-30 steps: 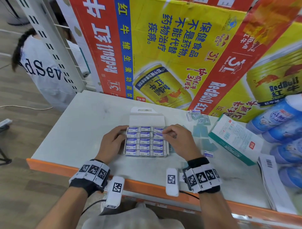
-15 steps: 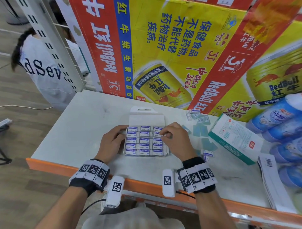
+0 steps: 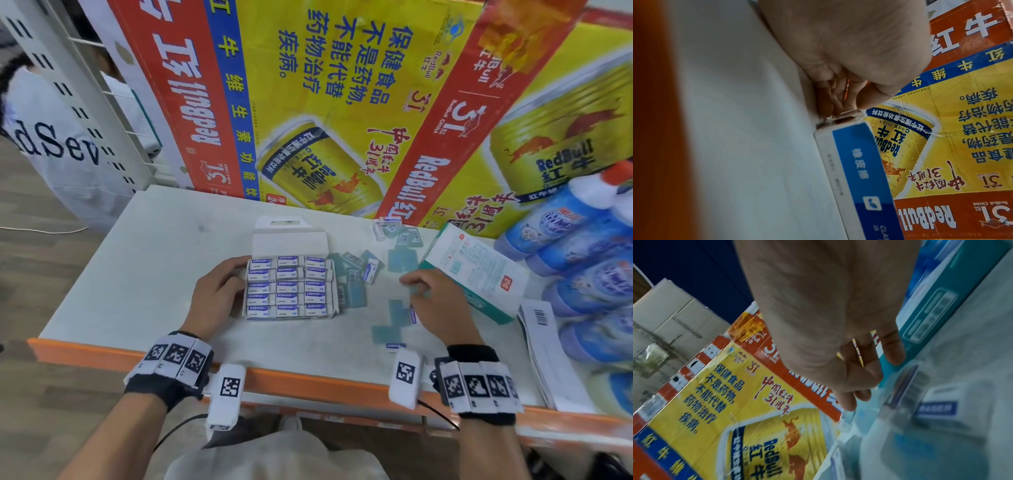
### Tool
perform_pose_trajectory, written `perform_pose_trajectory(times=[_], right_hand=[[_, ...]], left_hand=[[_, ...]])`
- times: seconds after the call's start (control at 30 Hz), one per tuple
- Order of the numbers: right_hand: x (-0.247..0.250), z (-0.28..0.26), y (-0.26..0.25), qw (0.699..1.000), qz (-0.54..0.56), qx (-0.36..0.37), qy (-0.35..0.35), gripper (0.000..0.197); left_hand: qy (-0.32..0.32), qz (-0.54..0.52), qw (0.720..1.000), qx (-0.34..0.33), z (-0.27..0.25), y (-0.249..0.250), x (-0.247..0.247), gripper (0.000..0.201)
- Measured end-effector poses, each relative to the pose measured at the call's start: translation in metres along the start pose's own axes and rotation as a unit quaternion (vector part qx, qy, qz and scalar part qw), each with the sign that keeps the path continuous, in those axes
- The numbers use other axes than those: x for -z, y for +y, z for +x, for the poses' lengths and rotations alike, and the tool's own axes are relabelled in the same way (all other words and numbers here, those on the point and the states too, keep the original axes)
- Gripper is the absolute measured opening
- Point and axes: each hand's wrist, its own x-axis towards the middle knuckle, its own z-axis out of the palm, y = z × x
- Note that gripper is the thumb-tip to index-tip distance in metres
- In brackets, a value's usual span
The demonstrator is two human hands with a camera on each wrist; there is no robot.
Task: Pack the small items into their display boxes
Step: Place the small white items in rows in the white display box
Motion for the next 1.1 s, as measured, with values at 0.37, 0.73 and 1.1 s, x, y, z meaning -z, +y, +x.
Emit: perform_pose_trajectory(times=[0.37, 0.73, 1.1], right_hand=[[-0.004, -0.007, 0.01, 0.999, -0.045, 0.002, -0.017, 0.022], [-0.021, 0.002, -0.042, 0.988, 0.118, 0.095, -0.007, 0.024], [-0.068, -0.001, -0.104, 0.966, 0.097, 0.211, -0.113, 0.013]], left_hand=[[-0.018, 0.01, 1.0, 0.016, -0.003, 0.004, 0.003, 0.048], [-0.013, 0.032, 0.999, -0.001, -0.004, 0.007, 0.003, 0.042], [-0.004, 0.039, 0.999, -0.019, 0.0, 0.003, 0.002, 0.043]])
